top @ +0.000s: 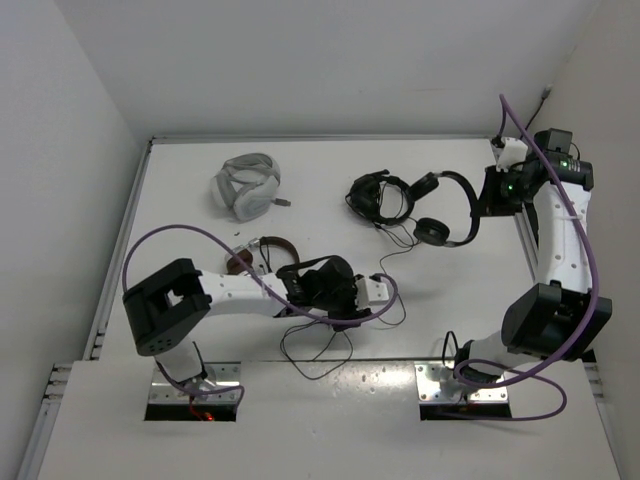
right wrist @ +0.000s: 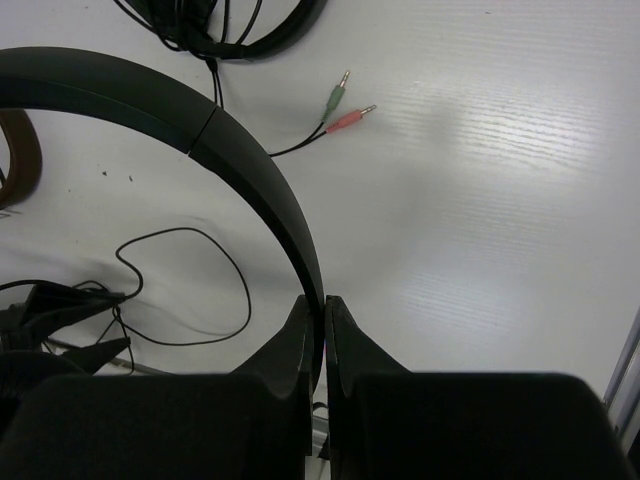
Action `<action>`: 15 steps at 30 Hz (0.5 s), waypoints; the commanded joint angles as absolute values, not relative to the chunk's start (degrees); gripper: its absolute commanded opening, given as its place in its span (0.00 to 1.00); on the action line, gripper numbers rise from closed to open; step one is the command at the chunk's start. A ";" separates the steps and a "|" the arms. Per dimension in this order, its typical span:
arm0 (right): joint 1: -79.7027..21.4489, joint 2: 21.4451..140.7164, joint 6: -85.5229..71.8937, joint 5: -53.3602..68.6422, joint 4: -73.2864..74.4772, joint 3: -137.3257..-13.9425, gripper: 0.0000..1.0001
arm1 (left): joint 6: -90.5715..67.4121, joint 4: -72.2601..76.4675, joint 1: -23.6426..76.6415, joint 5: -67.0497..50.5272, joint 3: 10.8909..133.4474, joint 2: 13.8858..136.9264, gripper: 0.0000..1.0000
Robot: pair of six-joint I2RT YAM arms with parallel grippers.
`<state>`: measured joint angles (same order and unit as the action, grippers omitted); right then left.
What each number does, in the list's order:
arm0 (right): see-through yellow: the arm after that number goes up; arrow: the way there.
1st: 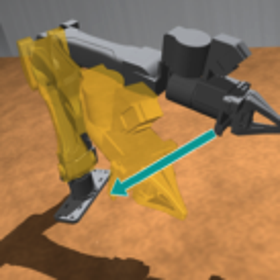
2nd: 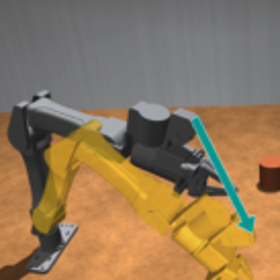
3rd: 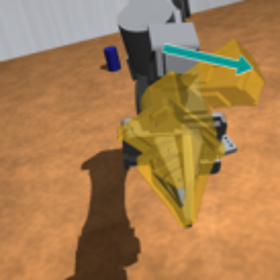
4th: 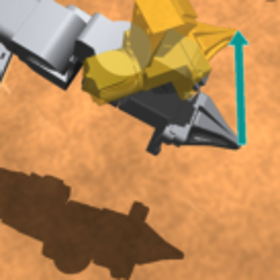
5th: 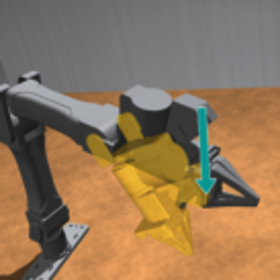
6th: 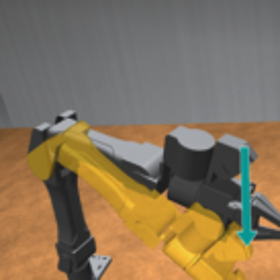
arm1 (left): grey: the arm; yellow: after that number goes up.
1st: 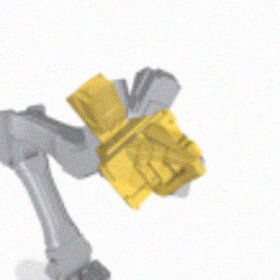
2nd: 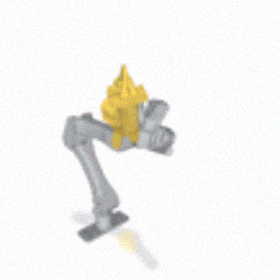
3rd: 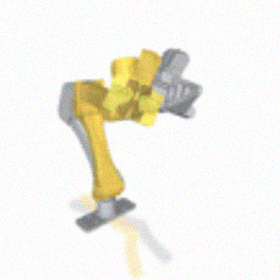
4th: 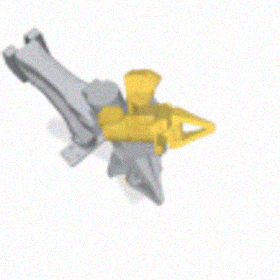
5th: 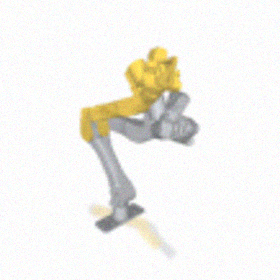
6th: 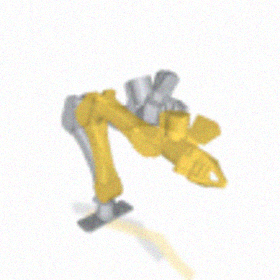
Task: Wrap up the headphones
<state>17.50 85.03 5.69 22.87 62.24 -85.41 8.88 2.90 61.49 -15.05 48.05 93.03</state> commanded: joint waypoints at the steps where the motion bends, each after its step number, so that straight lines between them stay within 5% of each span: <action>1: 17.67 84.98 4.31 24.52 61.52 -86.92 0.00 | 10.46 5.80 62.23 -17.40 52.20 94.56 0.57; 3: 17.67 84.99 4.31 24.52 61.52 -86.92 0.00 | 11.07 5.80 62.23 -17.40 52.82 96.05 0.43; 4: 17.67 84.99 3.70 23.91 61.52 -86.92 0.00 | 11.07 5.80 62.23 -17.40 53.87 96.59 0.29; 5: 17.14 84.99 3.69 23.30 60.83 -86.92 0.00 | 11.07 4.32 62.23 -17.40 54.40 96.59 0.00; 15: 12.05 84.38 -8.35 13.55 52.65 -83.77 0.00 | 15.64 0.71 62.75 -15.64 54.40 86.94 0.00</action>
<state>15.29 85.14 -2.83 16.84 57.30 -84.49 13.30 0.45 61.71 -15.14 53.08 93.54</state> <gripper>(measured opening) 0.013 0.011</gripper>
